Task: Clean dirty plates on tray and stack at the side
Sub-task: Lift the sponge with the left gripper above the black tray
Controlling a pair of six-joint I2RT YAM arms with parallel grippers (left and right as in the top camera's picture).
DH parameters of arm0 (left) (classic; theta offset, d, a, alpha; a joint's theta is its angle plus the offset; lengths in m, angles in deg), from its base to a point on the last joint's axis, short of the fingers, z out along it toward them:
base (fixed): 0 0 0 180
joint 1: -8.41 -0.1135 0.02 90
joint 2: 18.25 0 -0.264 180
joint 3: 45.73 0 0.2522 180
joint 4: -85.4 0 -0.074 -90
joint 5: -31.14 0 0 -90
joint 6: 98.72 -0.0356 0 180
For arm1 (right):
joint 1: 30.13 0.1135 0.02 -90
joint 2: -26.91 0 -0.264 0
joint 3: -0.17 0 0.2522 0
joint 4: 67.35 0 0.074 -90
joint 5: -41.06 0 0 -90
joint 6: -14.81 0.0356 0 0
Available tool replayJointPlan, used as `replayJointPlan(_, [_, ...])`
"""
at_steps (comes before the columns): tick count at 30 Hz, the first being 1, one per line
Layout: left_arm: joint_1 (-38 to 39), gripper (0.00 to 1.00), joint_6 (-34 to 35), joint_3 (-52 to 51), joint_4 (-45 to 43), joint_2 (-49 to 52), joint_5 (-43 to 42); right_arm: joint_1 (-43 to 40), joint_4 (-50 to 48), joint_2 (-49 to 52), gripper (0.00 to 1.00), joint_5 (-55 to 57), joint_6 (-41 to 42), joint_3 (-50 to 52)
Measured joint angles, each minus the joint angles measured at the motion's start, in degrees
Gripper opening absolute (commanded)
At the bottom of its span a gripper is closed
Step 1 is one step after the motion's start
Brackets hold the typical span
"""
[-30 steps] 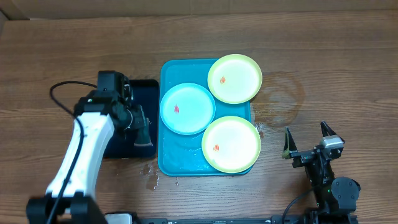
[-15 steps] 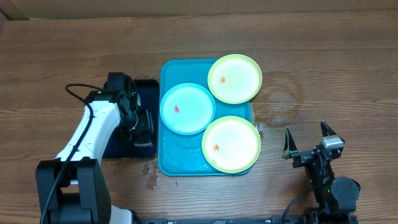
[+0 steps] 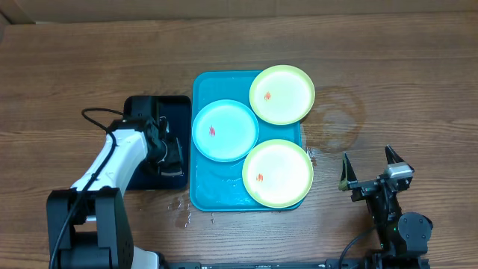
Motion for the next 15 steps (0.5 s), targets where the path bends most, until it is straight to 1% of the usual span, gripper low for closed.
replayJointPlan(2, [0.04, 0.51, 0.02, -0.98, -1.62, 0.00, -0.28, -0.02, -0.02, 0.00, 1.00, -0.02, 0.00, 0.00])
replayJointPlan(4, [0.04, 0.50, 0.02, -1.36, -2.43, 0.00, -0.26, 0.00, 0.02, 0.00, 1.00, -0.02, 0.02, 0.00])
replayJointPlan(7, [0.04, 0.56, 0.02, -1.44, -3.85, 0.00, -0.28, 0.00, 0.02, 0.00, 1.00, 0.00, 0.02, 0.00])
replayJointPlan(9, [0.04, 0.57, 0.04, -1.44, -4.22, 0.00, -0.28, 0.00, 0.02, 0.00, 1.00, -0.02, 0.00, 0.00])
replayJointPlan(13, [0.04, 0.52, 0.02, -0.17, -2.32, 0.07, -0.28, 0.00, 0.00, 0.00, 1.00, -0.02, 0.00, 0.00])
replayJointPlan(15, [0.04, 0.48, 0.02, 1.53, -2.12, 0.07, -0.28, -0.02, 0.02, 0.00, 1.00, -0.02, 0.00, 0.00])
